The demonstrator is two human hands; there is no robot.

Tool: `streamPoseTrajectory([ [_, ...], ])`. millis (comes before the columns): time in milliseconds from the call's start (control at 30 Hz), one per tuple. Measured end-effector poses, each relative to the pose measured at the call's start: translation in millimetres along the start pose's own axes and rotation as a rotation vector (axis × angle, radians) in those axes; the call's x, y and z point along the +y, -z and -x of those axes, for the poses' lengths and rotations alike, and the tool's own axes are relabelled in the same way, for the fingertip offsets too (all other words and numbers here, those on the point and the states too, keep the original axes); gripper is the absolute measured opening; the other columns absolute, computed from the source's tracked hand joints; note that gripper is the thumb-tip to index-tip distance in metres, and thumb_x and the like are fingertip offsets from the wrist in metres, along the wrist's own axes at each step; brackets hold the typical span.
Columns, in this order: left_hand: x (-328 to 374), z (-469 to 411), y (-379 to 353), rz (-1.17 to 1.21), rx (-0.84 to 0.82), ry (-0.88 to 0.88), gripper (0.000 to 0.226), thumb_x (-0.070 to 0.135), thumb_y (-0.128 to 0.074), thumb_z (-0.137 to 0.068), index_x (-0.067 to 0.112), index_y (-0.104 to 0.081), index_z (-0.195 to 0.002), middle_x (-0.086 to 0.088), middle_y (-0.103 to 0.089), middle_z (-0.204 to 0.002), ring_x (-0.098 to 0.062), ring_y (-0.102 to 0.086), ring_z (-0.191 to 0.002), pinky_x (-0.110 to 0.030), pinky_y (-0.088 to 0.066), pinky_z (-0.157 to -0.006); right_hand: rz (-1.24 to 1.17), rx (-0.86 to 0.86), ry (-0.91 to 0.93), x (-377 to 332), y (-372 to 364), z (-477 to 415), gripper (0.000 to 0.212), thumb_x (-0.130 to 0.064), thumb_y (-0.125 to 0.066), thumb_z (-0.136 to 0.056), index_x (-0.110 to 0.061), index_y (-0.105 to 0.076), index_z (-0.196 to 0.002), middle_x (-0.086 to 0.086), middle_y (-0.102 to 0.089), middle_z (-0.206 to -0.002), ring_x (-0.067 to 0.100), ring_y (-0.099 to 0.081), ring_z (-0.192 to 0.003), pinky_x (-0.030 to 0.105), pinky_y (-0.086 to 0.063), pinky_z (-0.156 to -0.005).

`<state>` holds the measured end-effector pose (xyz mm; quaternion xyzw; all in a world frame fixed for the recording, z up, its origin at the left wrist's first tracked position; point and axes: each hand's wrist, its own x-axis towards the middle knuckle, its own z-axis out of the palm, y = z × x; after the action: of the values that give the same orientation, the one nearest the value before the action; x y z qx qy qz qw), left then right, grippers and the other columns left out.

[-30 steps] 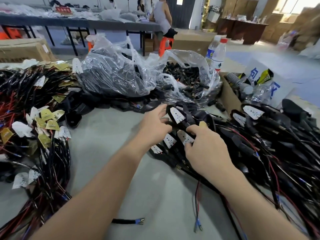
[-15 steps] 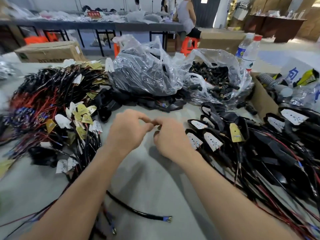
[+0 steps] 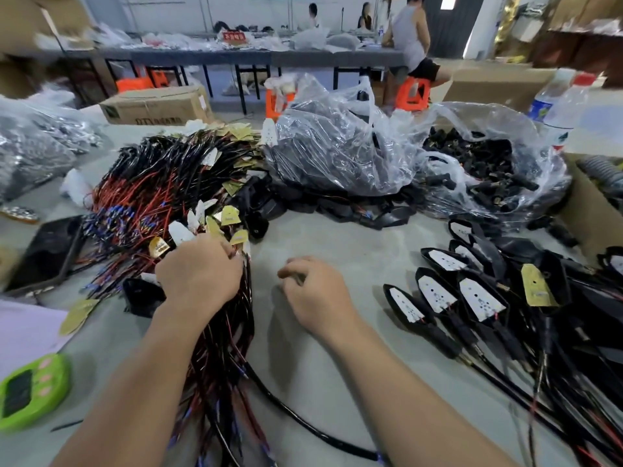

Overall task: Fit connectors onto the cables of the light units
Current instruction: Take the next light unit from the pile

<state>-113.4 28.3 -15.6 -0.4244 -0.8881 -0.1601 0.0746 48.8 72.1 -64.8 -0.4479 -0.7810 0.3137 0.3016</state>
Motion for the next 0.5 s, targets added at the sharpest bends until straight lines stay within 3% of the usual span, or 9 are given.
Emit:
streamPoseTrajectory([
  [67,-2,0,8,0.176,0.09,0.054,0.019,0.044,-0.07,-0.087,0.035,-0.067,-0.071,0.016,-0.055,-0.057,-0.008,-0.044,-0.053,-0.021,-0.028,-0.053,-0.186,0.074,-0.095,3,7,6,0.023,-0.016,-0.06,-0.084,-0.021,-0.081,-0.091,-0.01,-0.075,-0.104,0.009,-0.066,-0.1,0.027,-0.05,-0.095],
  [133,3,0,18,0.472,0.084,0.031,0.017,0.038,-0.074,-0.086,0.035,-0.068,-0.07,0.013,-0.06,-0.052,-0.008,-0.053,-0.049,-0.021,-0.038,-0.051,-0.324,0.109,-0.156,-1,17,11,0.023,-0.028,-0.06,-0.078,-0.025,-0.081,-0.085,-0.015,-0.076,-0.088,0.0,-0.066,-0.083,0.024,-0.054,-0.08],
  [200,19,-1,25,0.953,-0.084,0.015,0.011,0.024,-0.076,-0.088,0.027,-0.074,-0.077,0.009,-0.07,-0.058,-0.01,-0.062,-0.046,-0.023,-0.049,-0.049,-0.508,0.038,-0.188,-7,26,14,0.028,-0.041,-0.06,-0.075,-0.021,-0.08,-0.083,-0.006,-0.076,-0.08,0.004,-0.059,-0.063,0.027,-0.047,-0.062],
  [267,43,0,24,1.334,-0.317,0.055,0.006,0.014,-0.072,-0.093,0.012,-0.074,-0.088,0.002,-0.071,-0.061,-0.009,-0.061,-0.047,-0.019,-0.05,-0.048,-0.719,-0.165,-0.209,-11,34,17,0.033,-0.044,-0.061,-0.082,-0.015,-0.078,-0.084,0.005,-0.077,-0.082,0.012,-0.052,-0.053,0.026,-0.036,-0.05],
  [333,66,4,16,1.527,-0.43,0.134,0.008,0.012,-0.068,-0.096,0.007,-0.071,-0.092,0.001,-0.07,-0.062,-0.007,-0.061,-0.049,-0.017,-0.05,-0.048,-0.789,-0.407,-0.189,-14,41,23,0.03,-0.039,-0.06,-0.09,-0.015,-0.078,-0.085,0.011,-0.077,-0.084,0.014,-0.052,-0.049,0.022,-0.033,-0.044],
  [400,81,7,7,1.63,-0.447,0.216,0.008,0.012,-0.067,-0.097,0.006,-0.069,-0.091,-0.001,-0.071,-0.062,-0.007,-0.063,-0.05,-0.016,-0.052,-0.05,-0.847,-0.588,-0.198,-13,48,26,0.02,-0.026,-0.061,-0.091,-0.013,-0.076,-0.087,0.015,-0.074,-0.084,0.017,-0.054,-0.051,0.021,-0.039,-0.045],
  [500,89,0,-10,1.637,-0.437,0.28,0.018,0.021,-0.065,-0.099,0.008,-0.072,-0.088,-0.005,-0.075,-0.072,-0.014,-0.071,-0.061,-0.023,-0.057,-0.055,-1.012,-0.654,-0.276,-8,65,25,0.014,-0.015,-0.061,-0.089,-0.009,-0.072,-0.085,0.013,-0.07,-0.076,0.016,-0.058,-0.054,0.02,-0.048,-0.049],
])
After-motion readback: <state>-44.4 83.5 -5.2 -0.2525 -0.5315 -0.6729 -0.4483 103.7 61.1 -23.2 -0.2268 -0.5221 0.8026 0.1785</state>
